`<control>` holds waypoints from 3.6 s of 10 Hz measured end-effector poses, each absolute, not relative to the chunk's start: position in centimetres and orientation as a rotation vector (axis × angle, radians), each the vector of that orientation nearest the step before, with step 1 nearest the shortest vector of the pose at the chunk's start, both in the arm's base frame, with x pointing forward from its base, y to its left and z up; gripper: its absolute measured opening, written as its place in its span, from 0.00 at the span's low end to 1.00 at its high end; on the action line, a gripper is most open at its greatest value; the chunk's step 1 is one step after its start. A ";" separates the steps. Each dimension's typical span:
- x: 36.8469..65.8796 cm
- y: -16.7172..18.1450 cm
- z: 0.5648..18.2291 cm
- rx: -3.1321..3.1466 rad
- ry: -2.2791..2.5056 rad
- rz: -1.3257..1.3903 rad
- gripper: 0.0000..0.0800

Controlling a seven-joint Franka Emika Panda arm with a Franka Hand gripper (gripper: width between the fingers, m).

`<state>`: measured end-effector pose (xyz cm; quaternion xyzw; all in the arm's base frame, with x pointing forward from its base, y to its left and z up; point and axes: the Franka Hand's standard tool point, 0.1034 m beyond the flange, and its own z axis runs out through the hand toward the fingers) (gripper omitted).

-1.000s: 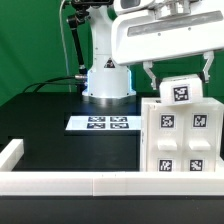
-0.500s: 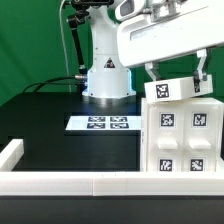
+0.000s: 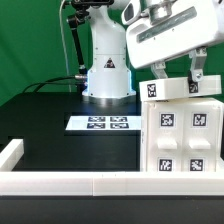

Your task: Assemble cabinet

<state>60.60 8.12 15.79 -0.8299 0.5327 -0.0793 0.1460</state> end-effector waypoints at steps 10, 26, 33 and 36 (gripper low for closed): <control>60.5 8.4 15.7 -1.871 2.066 -0.065 0.96; 61.7 9.2 18.6 -2.701 0.868 -0.342 1.00; 62.3 9.2 18.6 -2.986 -0.222 -0.443 1.00; 62.6 9.1 18.4 -2.978 -0.531 -0.412 1.00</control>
Offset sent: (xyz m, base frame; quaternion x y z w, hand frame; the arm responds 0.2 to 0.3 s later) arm -0.0018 -0.0049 -0.0007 -0.0327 -0.0056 0.2371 0.9709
